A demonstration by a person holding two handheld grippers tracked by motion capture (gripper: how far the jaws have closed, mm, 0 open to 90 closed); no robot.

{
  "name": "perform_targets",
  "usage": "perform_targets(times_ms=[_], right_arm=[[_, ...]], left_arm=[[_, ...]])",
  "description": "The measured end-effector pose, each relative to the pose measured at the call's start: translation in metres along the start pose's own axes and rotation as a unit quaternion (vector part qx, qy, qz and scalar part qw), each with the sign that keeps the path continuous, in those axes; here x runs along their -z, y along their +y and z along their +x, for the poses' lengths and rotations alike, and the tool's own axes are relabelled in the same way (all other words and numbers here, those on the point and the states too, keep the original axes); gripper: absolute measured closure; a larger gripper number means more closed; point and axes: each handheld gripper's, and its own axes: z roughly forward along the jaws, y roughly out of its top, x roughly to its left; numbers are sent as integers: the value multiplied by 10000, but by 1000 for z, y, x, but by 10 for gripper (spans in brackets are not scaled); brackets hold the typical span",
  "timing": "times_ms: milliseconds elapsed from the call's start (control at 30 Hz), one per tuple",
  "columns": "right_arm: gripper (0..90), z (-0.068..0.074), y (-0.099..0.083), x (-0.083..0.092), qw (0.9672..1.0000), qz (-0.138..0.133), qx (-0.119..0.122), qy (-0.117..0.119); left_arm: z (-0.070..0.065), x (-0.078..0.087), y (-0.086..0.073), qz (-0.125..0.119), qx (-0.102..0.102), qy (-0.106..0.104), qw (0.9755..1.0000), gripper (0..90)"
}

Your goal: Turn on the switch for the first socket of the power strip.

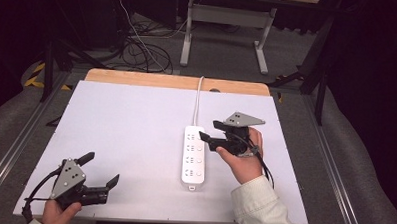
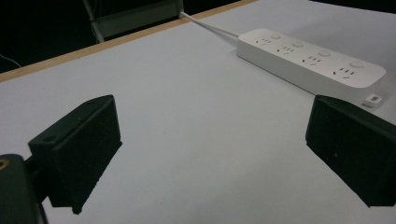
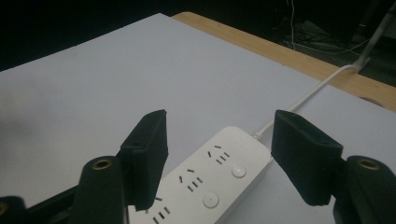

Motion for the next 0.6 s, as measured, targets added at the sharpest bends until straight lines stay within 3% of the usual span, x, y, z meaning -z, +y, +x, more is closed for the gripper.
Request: perform_targets(times_ms=[167, 333, 600], right_arm=[[300, 2, -1, 15, 9999, -7, 20, 109], [229, 5, -5, 28, 9997, 51, 190, 135], [162, 3, -21, 47, 9994, 9, 152, 303]], left_arm=[[0, 0, 0, -4, 9, 2, 10000, 40], [1, 1, 0, -8, 17, 18, 10000, 40], [0, 1, 0, -24, 37, 11, 10000, 40]])
